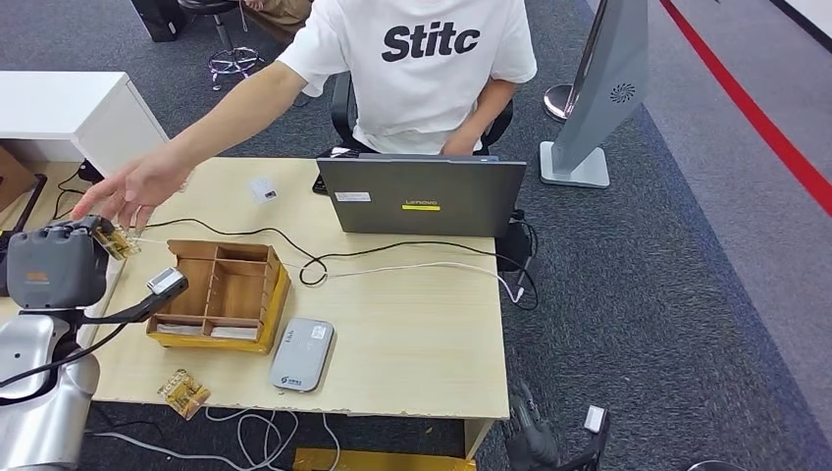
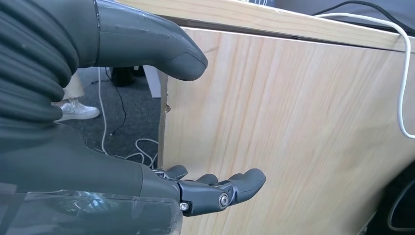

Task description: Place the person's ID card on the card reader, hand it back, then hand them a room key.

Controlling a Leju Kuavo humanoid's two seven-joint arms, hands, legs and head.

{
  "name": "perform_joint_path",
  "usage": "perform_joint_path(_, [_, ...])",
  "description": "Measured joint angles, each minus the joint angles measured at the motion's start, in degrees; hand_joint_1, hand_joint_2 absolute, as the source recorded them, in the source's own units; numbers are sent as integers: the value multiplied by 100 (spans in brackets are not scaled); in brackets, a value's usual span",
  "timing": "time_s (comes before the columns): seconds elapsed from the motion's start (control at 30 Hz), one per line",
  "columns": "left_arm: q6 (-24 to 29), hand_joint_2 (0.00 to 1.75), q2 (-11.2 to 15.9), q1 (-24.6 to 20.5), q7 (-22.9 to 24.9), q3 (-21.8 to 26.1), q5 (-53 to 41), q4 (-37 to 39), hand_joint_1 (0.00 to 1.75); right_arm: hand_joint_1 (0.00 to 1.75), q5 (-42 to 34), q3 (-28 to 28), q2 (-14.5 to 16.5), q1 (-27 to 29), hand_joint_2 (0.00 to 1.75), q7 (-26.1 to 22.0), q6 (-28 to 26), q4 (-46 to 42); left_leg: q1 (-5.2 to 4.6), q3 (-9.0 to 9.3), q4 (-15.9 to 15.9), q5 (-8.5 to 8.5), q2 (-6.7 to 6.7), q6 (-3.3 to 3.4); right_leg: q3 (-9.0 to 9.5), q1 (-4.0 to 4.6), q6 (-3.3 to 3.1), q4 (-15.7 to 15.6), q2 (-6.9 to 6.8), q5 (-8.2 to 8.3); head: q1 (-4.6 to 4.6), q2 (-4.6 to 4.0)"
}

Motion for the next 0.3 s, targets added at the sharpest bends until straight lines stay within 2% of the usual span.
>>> perform_joint_path(0.3, [39, 175, -72, -20, 0, -2, -64, 0, 175, 0, 0, 6, 11, -6, 175, 1, -1, 0, 0, -2, -1, 0, 15, 0, -7, 0, -1, 1, 13, 1, 2, 0])
